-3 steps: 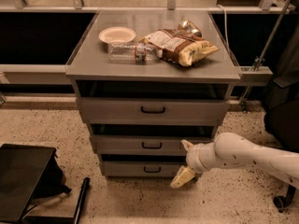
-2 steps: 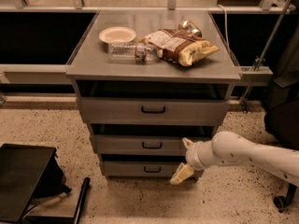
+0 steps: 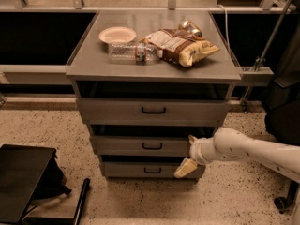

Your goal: Open middle drawer

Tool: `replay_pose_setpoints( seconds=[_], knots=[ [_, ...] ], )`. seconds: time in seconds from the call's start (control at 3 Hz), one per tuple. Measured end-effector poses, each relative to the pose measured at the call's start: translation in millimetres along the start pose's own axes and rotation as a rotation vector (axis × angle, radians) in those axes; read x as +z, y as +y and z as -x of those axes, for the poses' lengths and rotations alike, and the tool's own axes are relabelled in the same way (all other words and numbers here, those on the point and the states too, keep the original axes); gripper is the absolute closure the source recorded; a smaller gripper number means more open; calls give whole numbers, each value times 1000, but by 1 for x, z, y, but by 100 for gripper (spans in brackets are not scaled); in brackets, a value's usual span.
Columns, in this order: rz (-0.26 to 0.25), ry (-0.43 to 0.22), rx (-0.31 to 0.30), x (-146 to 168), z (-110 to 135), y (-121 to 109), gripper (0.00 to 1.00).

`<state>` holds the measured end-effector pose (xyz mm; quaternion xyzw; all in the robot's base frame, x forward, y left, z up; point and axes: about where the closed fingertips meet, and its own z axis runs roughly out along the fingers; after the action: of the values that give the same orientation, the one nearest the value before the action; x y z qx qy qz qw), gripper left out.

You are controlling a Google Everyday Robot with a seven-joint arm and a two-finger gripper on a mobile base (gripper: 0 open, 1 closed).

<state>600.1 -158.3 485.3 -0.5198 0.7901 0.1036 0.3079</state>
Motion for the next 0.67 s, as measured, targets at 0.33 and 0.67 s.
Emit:
replay_pose_setpoints(
  seconds=[0.33,0.67],
  knots=[
    [-10,-18,26,4,-14,-18,0],
    [-51,-2,74,12,-43,-61,0]
  ],
)
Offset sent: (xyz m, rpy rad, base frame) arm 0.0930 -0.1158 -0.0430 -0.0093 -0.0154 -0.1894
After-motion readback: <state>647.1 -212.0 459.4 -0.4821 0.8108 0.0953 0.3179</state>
